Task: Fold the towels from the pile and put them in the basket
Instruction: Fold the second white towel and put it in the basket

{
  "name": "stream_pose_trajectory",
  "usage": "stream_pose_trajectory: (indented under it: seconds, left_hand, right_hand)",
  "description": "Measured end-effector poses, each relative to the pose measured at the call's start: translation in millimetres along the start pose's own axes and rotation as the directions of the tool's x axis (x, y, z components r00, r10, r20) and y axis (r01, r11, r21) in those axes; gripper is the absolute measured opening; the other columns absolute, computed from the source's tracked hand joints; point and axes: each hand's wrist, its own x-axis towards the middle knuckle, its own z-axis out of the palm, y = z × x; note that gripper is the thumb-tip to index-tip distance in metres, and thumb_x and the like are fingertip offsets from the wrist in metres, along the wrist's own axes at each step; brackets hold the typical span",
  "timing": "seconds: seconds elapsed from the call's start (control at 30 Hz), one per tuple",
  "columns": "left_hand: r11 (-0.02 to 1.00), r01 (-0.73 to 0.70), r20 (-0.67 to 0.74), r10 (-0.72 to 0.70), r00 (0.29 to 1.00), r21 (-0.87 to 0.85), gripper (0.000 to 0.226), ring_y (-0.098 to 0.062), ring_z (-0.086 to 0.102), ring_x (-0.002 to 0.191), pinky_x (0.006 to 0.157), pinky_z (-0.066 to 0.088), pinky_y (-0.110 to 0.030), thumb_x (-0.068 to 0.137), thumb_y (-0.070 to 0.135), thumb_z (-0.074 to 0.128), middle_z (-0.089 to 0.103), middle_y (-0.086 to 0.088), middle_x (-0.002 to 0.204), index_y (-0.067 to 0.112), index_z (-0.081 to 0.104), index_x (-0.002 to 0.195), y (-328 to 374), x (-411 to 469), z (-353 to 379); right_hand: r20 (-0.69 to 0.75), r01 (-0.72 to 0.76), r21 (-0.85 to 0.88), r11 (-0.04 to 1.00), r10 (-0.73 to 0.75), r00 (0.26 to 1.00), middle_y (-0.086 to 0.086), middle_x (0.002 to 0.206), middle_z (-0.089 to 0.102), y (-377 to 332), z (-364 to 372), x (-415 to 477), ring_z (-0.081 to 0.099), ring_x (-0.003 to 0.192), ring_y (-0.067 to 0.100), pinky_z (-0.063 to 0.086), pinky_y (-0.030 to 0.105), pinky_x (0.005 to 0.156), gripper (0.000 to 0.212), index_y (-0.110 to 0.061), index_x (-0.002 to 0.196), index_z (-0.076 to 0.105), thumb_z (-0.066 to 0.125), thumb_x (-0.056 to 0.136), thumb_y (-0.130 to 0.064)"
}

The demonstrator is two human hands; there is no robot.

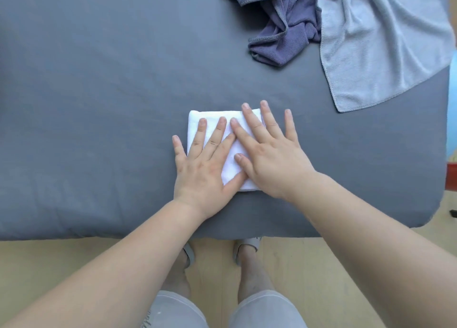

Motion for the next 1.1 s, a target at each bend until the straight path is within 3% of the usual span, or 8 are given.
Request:
stream_pose_trajectory:
  seconds: [0.17, 0.27, 0.37, 0.5, 0.6, 0.7, 0.87, 1.1]
  left_hand:
    - [0.997, 0.021, -0.121, -0.03, 0.992, -0.072, 0.069, -0.027, 0.004, 0.154, 0.116, 0.003, -0.068, 0.091, 0.058, 0.046, 0.01, 0.004, 0.167, 0.025, 0.034, 0.151, -21.8, -22.5, -3.2]
    - [0.984, 0.132, -0.112, -0.145, 0.983, -0.122, 0.083, -0.027, 0.008, 0.153, 0.118, 0.005, -0.062, 0.084, 0.065, 0.048, 0.015, 0.0, 0.166, 0.024, 0.027, 0.153, -32.6, -27.1, -11.7]
    - [0.963, 0.233, -0.035, -0.24, 0.97, -0.137, 0.097, -0.02, 0.01, 0.153, 0.121, 0.002, -0.056, 0.078, 0.074, 0.048, 0.02, 0.003, 0.164, 0.023, 0.021, 0.156, -42.9, -20.3, -24.1]
    - [0.975, 0.177, 0.036, -0.174, 0.984, -0.135, 0.103, -0.019, 0.015, 0.15, 0.123, 0.008, -0.049, 0.075, 0.067, 0.066, 0.026, 0.004, 0.16, 0.023, 0.021, 0.157, -53.5, -8.2, -38.1]
    - [0.986, 0.07, 0.092, -0.056, 0.994, -0.154, 0.104, -0.018, 0.012, 0.148, 0.12, 0.01, -0.039, 0.076, 0.058, 0.072, 0.021, 0.007, 0.161, 0.027, 0.015, 0.158, -59.5, 2.3, -47.3]
    - [0.996, -0.014, 0.196, 0.03, 0.98, -0.083, 0.106, -0.02, 0.016, 0.145, 0.118, 0.014, -0.038, 0.075, 0.061, 0.072, 0.027, 0.008, 0.155, 0.028, 0.015, 0.158, -62.0, 19.0, -59.0]
    - [0.989, -0.104, 0.3, 0.069, 0.951, 0.104, 0.09, -0.023, 0.036, 0.122, 0.103, 0.033, -0.039, 0.067, 0.067, 0.073, 0.045, 0.004, 0.128, 0.028, 0.04, 0.142, -52.6, 45.4, -69.2]
    - [0.962, -0.177, 0.292, 0.111, 0.95, 0.21, 0.047, -0.024, 0.045, 0.085, 0.074, 0.035, -0.035, 0.067, 0.054, 0.078, 0.044, 0.005, 0.082, 0.024, 0.048, 0.087, -37.4, 65.6, -69.6]
  right_hand:
    - [0.078, -0.042, -0.004, 0.999, 0.042, 0.996, -0.008, 0.168, -0.007, 22.7, 5.9, -3.7, -0.004, 0.153, 0.032, 0.0, 0.055, 0.122, 0.066, -0.051, 0.153, -0.01, 0.015, 0.095, -0.071]
    - [0.022, -0.106, -0.004, 0.994, 0.106, 0.994, 0.004, 0.16, 0.024, 12.0, 5.3, -15.5, 0.023, 0.144, 0.035, 0.019, 0.05, 0.116, 0.072, -0.044, 0.157, 0.012, 0.023, 0.091, -0.071]
    - [-0.05, -0.196, -0.024, 0.98, 0.195, 0.979, 0.006, 0.124, 0.053, -12.2, -3.3, -37.6, 0.048, 0.114, 0.034, 0.036, 0.045, 0.093, 0.074, -0.03, 0.15, 0.043, 0.038, 0.086, -0.068]
    - [0.132, -0.219, 0.06, 0.974, 0.21, 0.969, -0.008, 0.085, 0.049, -40.7, -22.9, -62.8, 0.048, 0.084, 0.02, 0.04, 0.034, 0.067, 0.057, -0.032, 0.126, 0.06, 0.037, 0.089, -0.068]
    - [0.035, -0.275, 0.202, 0.94, 0.274, 0.961, -0.004, 0.093, 0.049, -41.1, -31.4, -59.9, 0.051, 0.091, 0.024, 0.049, 0.038, 0.071, 0.045, -0.027, 0.111, 0.068, 0.052, 0.085, -0.061]
    - [-0.143, -0.26, 0.264, 0.929, 0.304, 0.942, 0.005, 0.121, 0.052, -28.9, -36.3, -35.9, 0.05, 0.108, 0.031, 0.049, 0.045, 0.088, 0.062, -0.02, 0.137, 0.056, 0.071, 0.082, -0.047]
    - [0.131, -0.059, 0.07, 0.996, 0.049, 0.99, -0.001, 0.141, 0.042, -15.8, -48.9, 21.0, 0.038, 0.127, 0.026, 0.04, 0.042, 0.103, 0.102, -0.026, 0.157, 0.022, 0.077, 0.075, -0.054]
    - [0.225, 0.039, -0.028, 0.999, -0.032, 0.974, -0.005, 0.087, 0.043, -13.0, -52.4, 48.8, 0.051, 0.084, 0.024, 0.041, 0.036, 0.064, 0.044, -0.026, 0.09, 0.048, 0.081, 0.069, -0.047]
